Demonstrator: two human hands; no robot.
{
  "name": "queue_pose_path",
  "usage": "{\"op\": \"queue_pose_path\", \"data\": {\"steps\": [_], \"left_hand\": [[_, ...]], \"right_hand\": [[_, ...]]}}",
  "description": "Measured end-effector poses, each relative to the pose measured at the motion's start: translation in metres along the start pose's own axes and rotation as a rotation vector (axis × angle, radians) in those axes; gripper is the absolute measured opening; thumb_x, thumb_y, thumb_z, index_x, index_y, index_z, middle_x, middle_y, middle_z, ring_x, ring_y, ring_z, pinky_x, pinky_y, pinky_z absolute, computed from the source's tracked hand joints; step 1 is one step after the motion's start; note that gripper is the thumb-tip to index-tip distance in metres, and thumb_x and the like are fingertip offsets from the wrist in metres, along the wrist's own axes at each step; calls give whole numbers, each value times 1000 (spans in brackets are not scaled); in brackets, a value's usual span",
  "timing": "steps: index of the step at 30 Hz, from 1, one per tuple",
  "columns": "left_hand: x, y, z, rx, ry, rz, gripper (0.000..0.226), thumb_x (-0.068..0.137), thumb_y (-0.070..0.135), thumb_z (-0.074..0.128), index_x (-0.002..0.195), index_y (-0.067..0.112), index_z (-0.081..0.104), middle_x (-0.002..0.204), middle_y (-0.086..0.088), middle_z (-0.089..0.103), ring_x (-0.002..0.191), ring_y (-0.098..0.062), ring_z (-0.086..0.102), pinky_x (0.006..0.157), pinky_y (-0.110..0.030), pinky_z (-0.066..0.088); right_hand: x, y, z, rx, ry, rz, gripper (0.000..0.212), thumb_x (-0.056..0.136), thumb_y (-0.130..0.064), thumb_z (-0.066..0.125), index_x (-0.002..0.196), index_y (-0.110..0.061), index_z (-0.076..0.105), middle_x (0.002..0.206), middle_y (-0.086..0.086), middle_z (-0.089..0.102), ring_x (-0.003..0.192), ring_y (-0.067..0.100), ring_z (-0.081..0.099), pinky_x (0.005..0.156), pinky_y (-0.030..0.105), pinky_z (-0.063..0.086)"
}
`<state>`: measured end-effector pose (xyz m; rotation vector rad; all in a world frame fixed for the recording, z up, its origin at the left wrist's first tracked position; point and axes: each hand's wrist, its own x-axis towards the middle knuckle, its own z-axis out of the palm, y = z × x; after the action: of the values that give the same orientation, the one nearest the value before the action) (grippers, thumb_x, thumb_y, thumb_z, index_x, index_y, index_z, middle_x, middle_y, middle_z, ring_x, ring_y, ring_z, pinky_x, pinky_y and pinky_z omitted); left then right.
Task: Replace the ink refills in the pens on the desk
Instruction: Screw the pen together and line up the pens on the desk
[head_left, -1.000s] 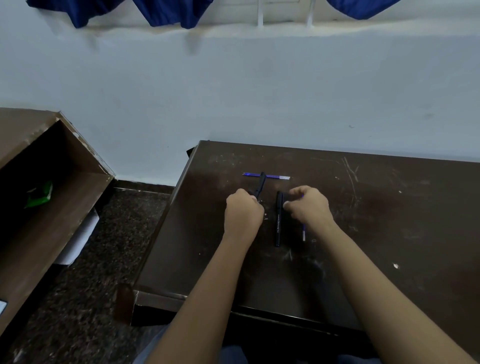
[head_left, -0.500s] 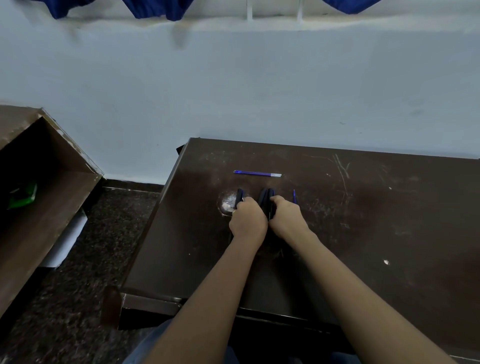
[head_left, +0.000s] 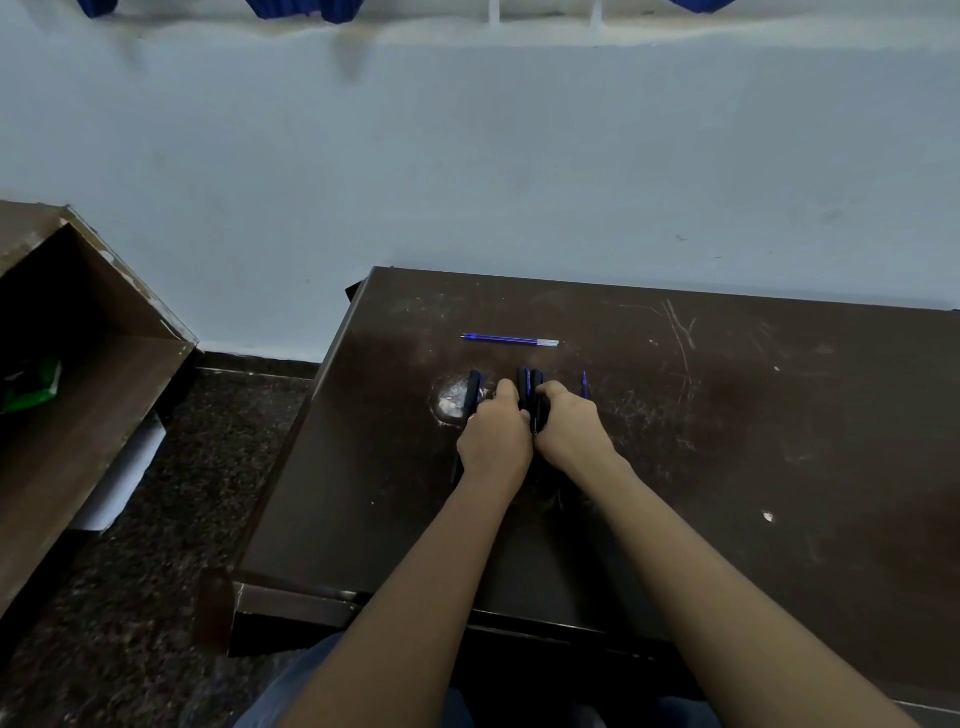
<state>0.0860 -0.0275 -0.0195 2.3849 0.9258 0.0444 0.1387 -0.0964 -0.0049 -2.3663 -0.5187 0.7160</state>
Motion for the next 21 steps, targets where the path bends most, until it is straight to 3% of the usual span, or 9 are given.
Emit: {"op": "queue_pose_path", "data": {"steps": [7, 10, 12, 21], "left_hand": [[3, -3, 1, -16, 10, 3, 25, 94, 21, 47, 118, 14, 46, 109, -11, 63, 101, -29, 59, 71, -36, 39], [4, -5, 2, -35, 11, -1, 27, 93, 22, 49, 120, 16, 46, 110, -9, 63, 102, -27, 59, 70, -34, 38], [5, -6, 3, -40, 9, 2, 30, 92, 23, 51, 121, 18, 46, 111, -9, 63, 104, -27, 58, 70, -33, 38], [8, -7, 5, -42, -1, 12, 34, 93, 24, 50, 126, 20, 45, 116, -9, 62, 107, -28, 58, 72, -34, 38]], "right_hand": [[1, 0, 0, -12, 6, 4, 48, 91, -8, 55, 137, -13, 42, 119, 12, 58, 85, 16, 51, 72, 27, 47], [0, 1, 1, 13, 28, 29, 44, 90, -7, 55, 133, -11, 45, 111, 11, 57, 85, 18, 53, 76, 32, 51], [-1, 2, 1, 37, 41, 46, 45, 90, -7, 55, 134, -10, 44, 117, 14, 57, 90, 22, 57, 79, 34, 53], [-4, 1, 1, 46, 54, 58, 47, 93, -10, 54, 139, -12, 41, 124, 16, 55, 96, 25, 59, 72, 29, 48]]}}
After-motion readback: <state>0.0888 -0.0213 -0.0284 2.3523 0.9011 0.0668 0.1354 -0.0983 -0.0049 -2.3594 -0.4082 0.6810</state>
